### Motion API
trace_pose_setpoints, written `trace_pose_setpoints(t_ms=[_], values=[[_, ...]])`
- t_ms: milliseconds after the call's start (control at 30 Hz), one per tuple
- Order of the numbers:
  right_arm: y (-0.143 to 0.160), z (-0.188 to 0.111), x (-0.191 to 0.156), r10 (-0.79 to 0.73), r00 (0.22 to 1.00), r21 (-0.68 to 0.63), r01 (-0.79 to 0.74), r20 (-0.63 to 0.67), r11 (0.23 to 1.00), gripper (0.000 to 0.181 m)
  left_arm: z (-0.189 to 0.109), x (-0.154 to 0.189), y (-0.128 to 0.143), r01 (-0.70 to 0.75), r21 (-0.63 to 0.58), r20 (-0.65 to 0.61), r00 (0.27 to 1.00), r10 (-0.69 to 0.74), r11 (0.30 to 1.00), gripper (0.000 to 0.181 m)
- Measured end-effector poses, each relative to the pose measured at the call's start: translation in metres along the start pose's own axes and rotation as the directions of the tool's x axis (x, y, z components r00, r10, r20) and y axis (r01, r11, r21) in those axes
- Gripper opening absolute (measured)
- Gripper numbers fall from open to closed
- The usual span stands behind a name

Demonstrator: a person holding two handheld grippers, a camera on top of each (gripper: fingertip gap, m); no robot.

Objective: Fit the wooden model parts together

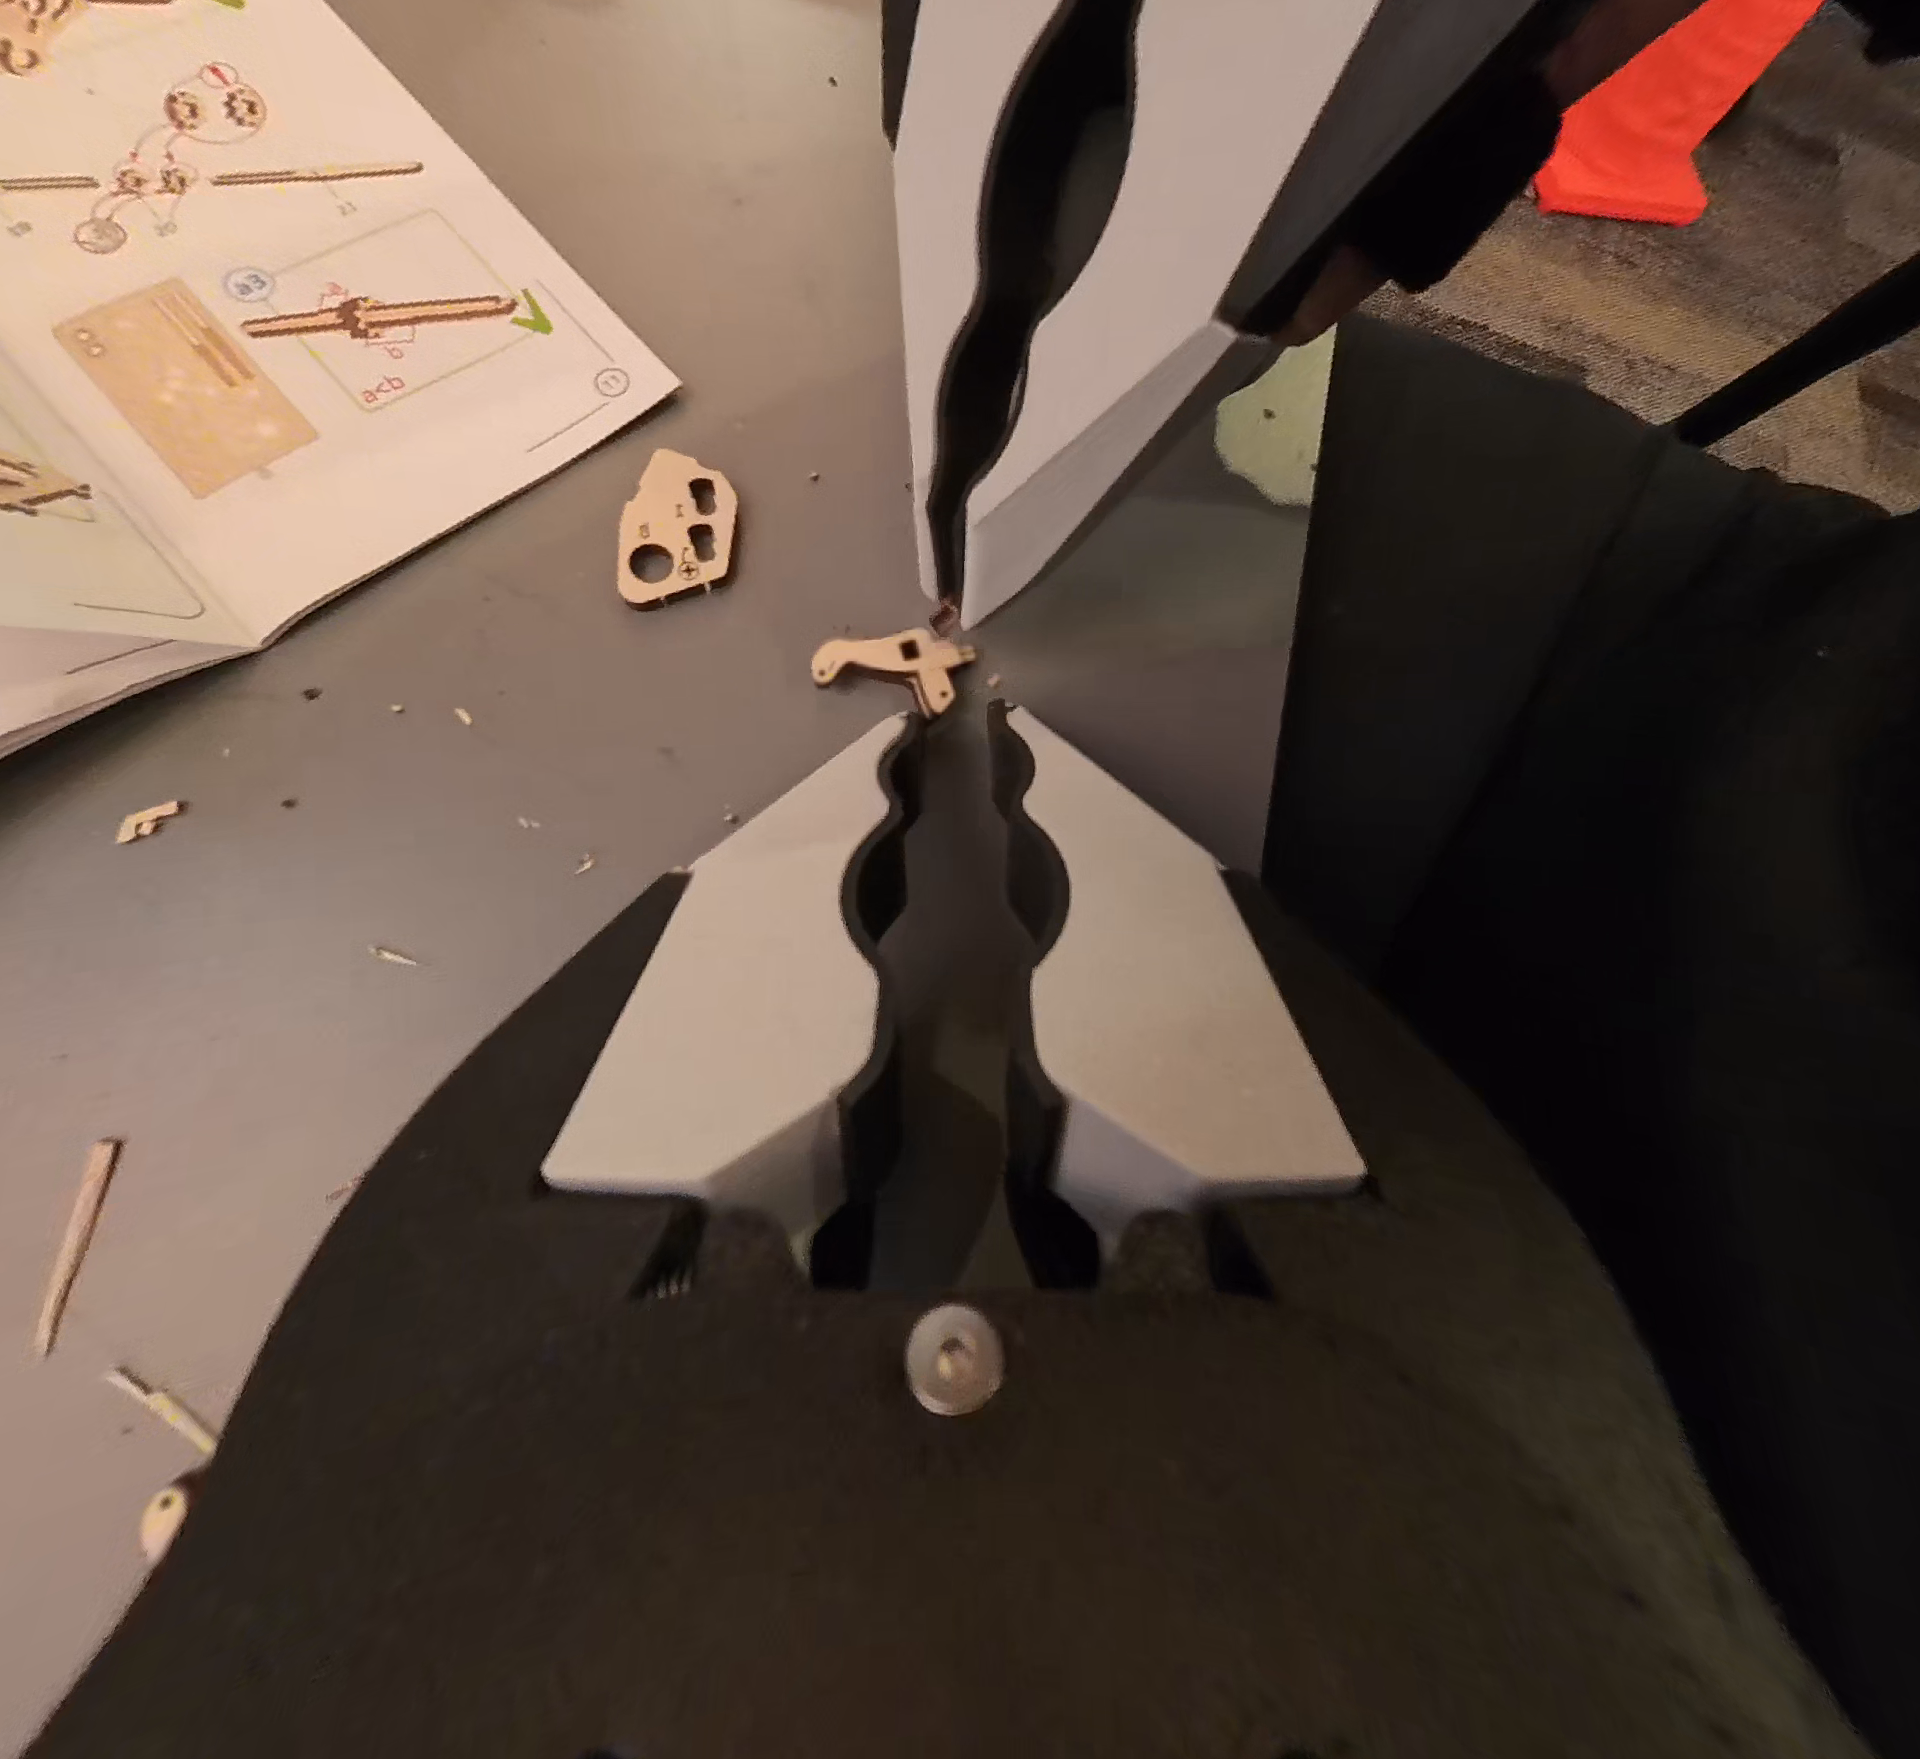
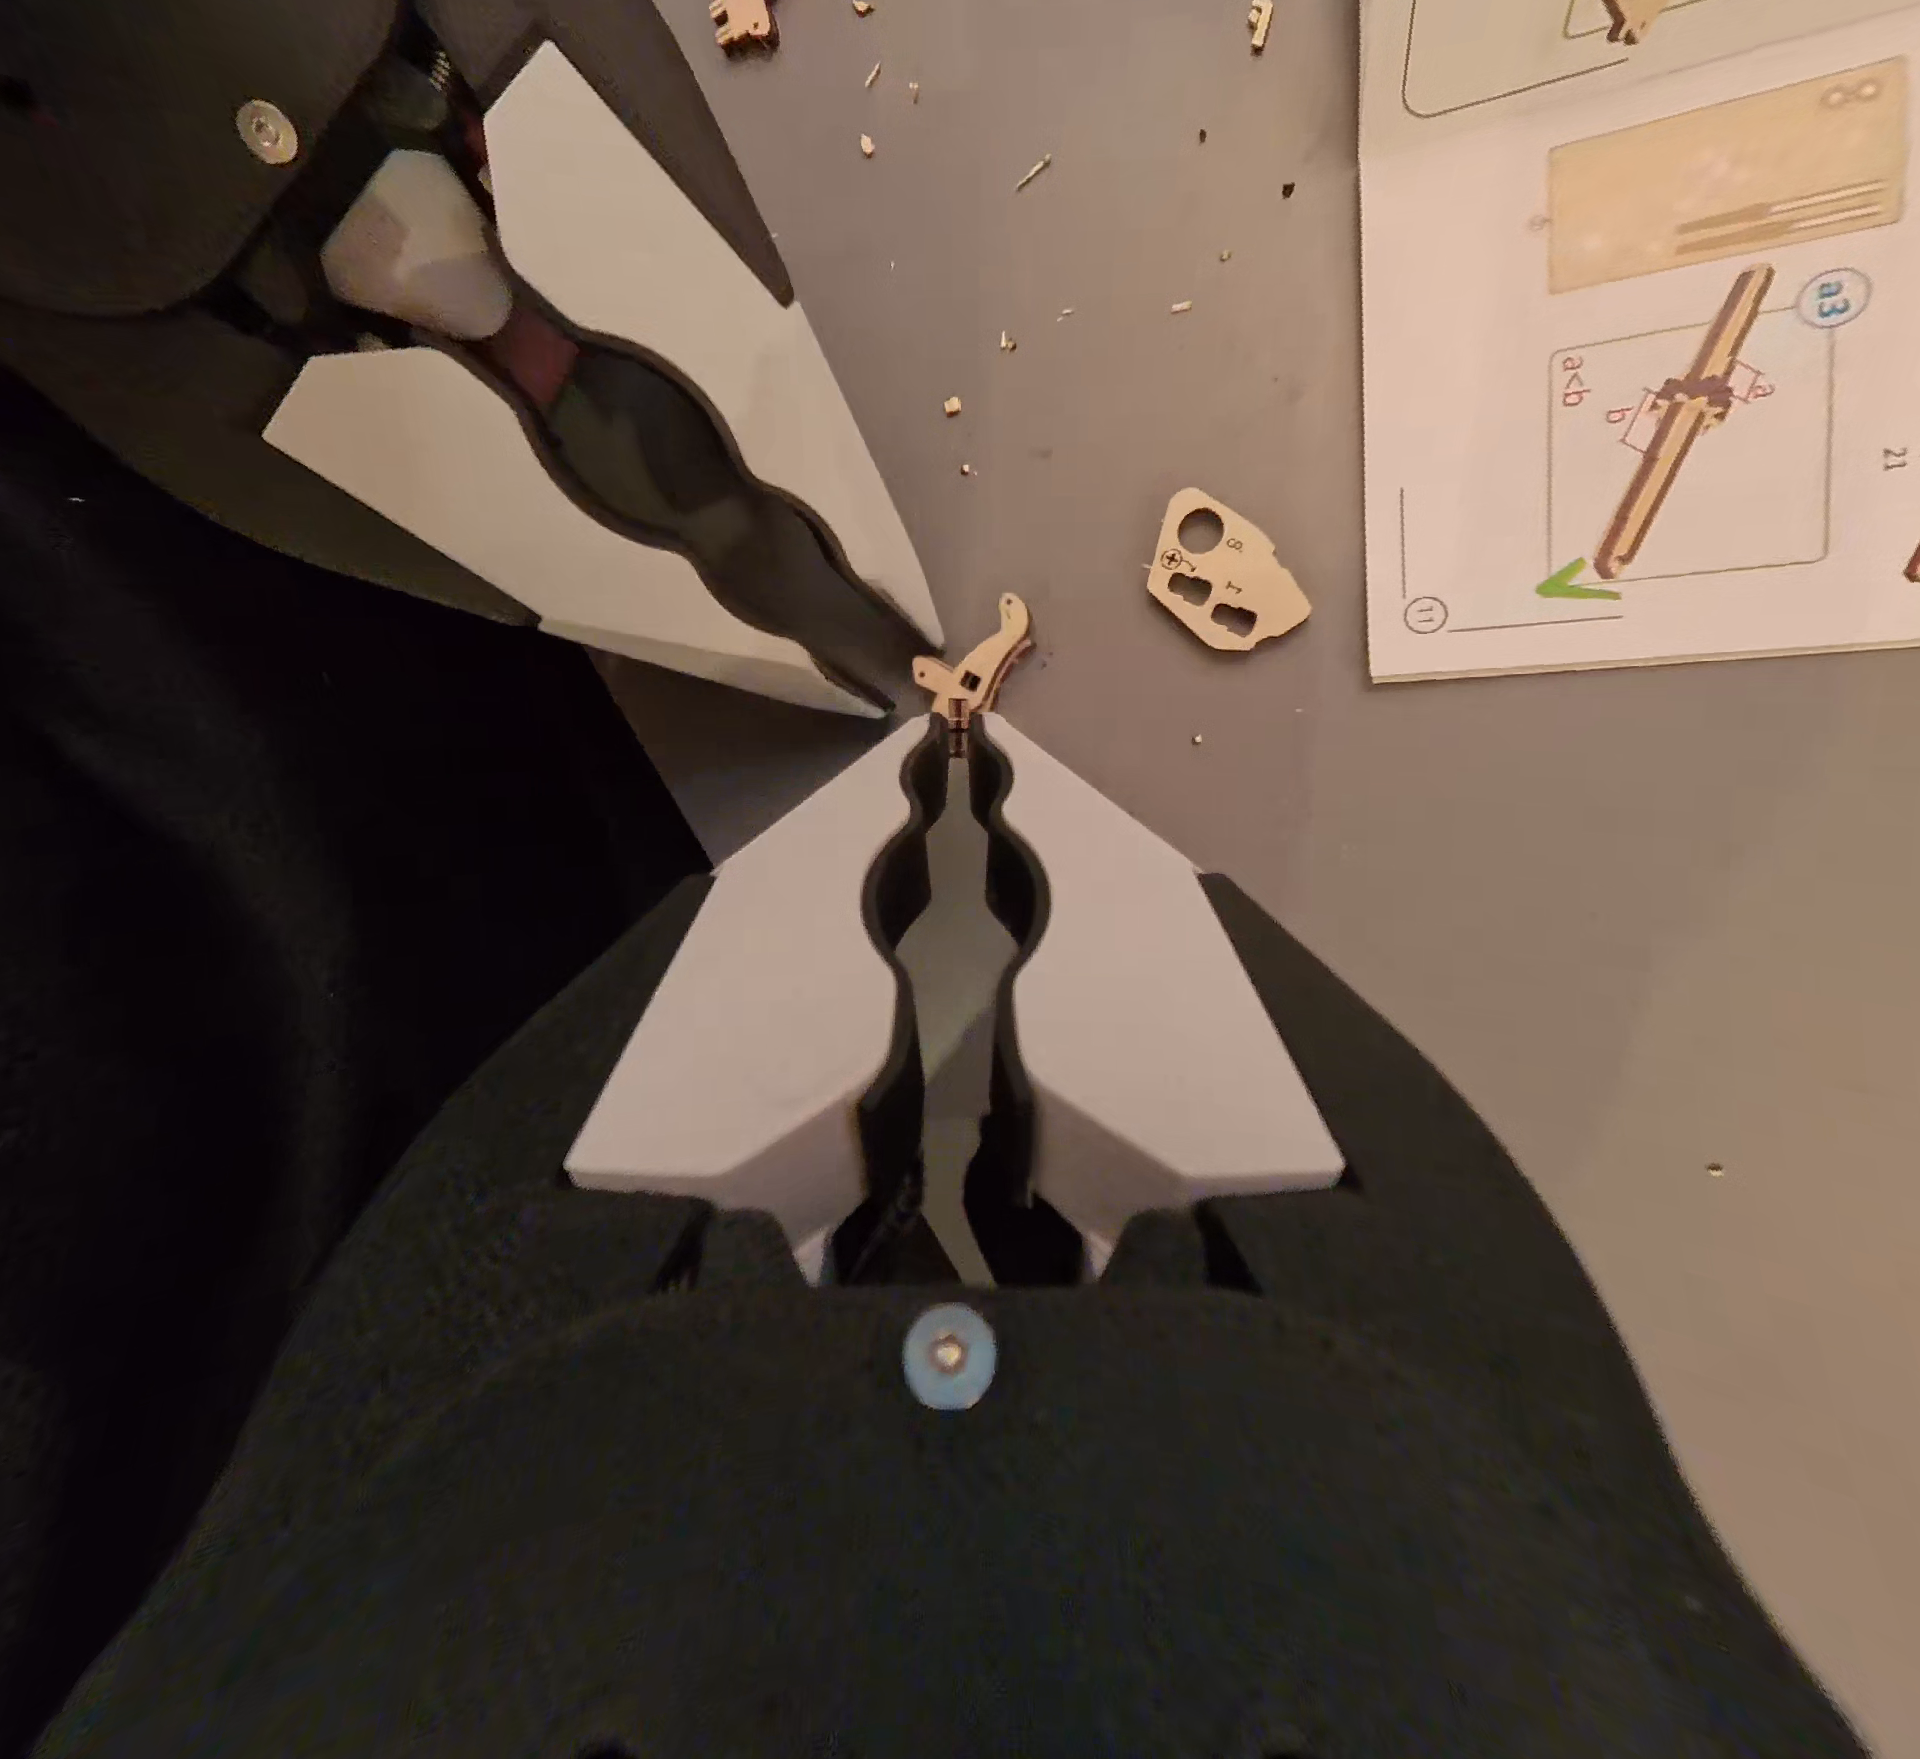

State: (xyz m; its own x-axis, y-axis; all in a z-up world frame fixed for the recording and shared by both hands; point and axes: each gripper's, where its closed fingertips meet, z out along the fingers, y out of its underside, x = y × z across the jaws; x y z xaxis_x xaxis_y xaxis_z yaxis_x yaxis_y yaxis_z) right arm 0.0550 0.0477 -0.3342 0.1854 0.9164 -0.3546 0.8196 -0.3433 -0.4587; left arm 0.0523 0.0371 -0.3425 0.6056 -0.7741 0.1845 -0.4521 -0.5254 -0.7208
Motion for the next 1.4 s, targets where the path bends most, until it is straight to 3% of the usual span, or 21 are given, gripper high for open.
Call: trace_pose_setpoints(t_ms=[267,467,633,867,1167,1400], values=[[0.005,-0.002,0.001,-0.023,0.999,-0.063,0.021,-0.040,0.998,0.001,0.004,0.014,-0.001,0.011,-0.001,-0.065,0.998,-0.011,1.000,0.013],[0.000,-0.005,0.004,-0.089,0.994,-0.121,0.081,-0.062,0.989,0.001,-0.005,0.001,-0.004,0.033,0.034,-0.036,0.999,-0.031,0.999,0.016],[-0.001,-0.001,0.002,-0.120,0.992,-0.180,0.111,-0.038,0.977,0.001,-0.015,-0.016,-0.009,-0.084,0.047,0.055,0.995,0.081,0.995,0.024],[0.000,0.001,0.002,-0.139,0.990,-0.244,0.129,-0.023,0.961,0.001,-0.007,-0.019,-0.006,-0.279,-0.034,-0.046,0.960,0.277,0.960,0.027],[0.000,0.004,0.003,-0.148,0.989,-0.307,0.134,-0.025,0.942,0.001,0.003,-0.014,-0.004,-0.322,-0.022,-0.086,0.944,0.319,0.946,0.013],[-0.006,-0.004,-0.001,-0.125,0.992,-0.263,0.121,0.003,0.957,0.001,-0.010,-0.018,-0.018,-0.301,0.087,-0.045,0.951,0.306,0.950,0.020]])
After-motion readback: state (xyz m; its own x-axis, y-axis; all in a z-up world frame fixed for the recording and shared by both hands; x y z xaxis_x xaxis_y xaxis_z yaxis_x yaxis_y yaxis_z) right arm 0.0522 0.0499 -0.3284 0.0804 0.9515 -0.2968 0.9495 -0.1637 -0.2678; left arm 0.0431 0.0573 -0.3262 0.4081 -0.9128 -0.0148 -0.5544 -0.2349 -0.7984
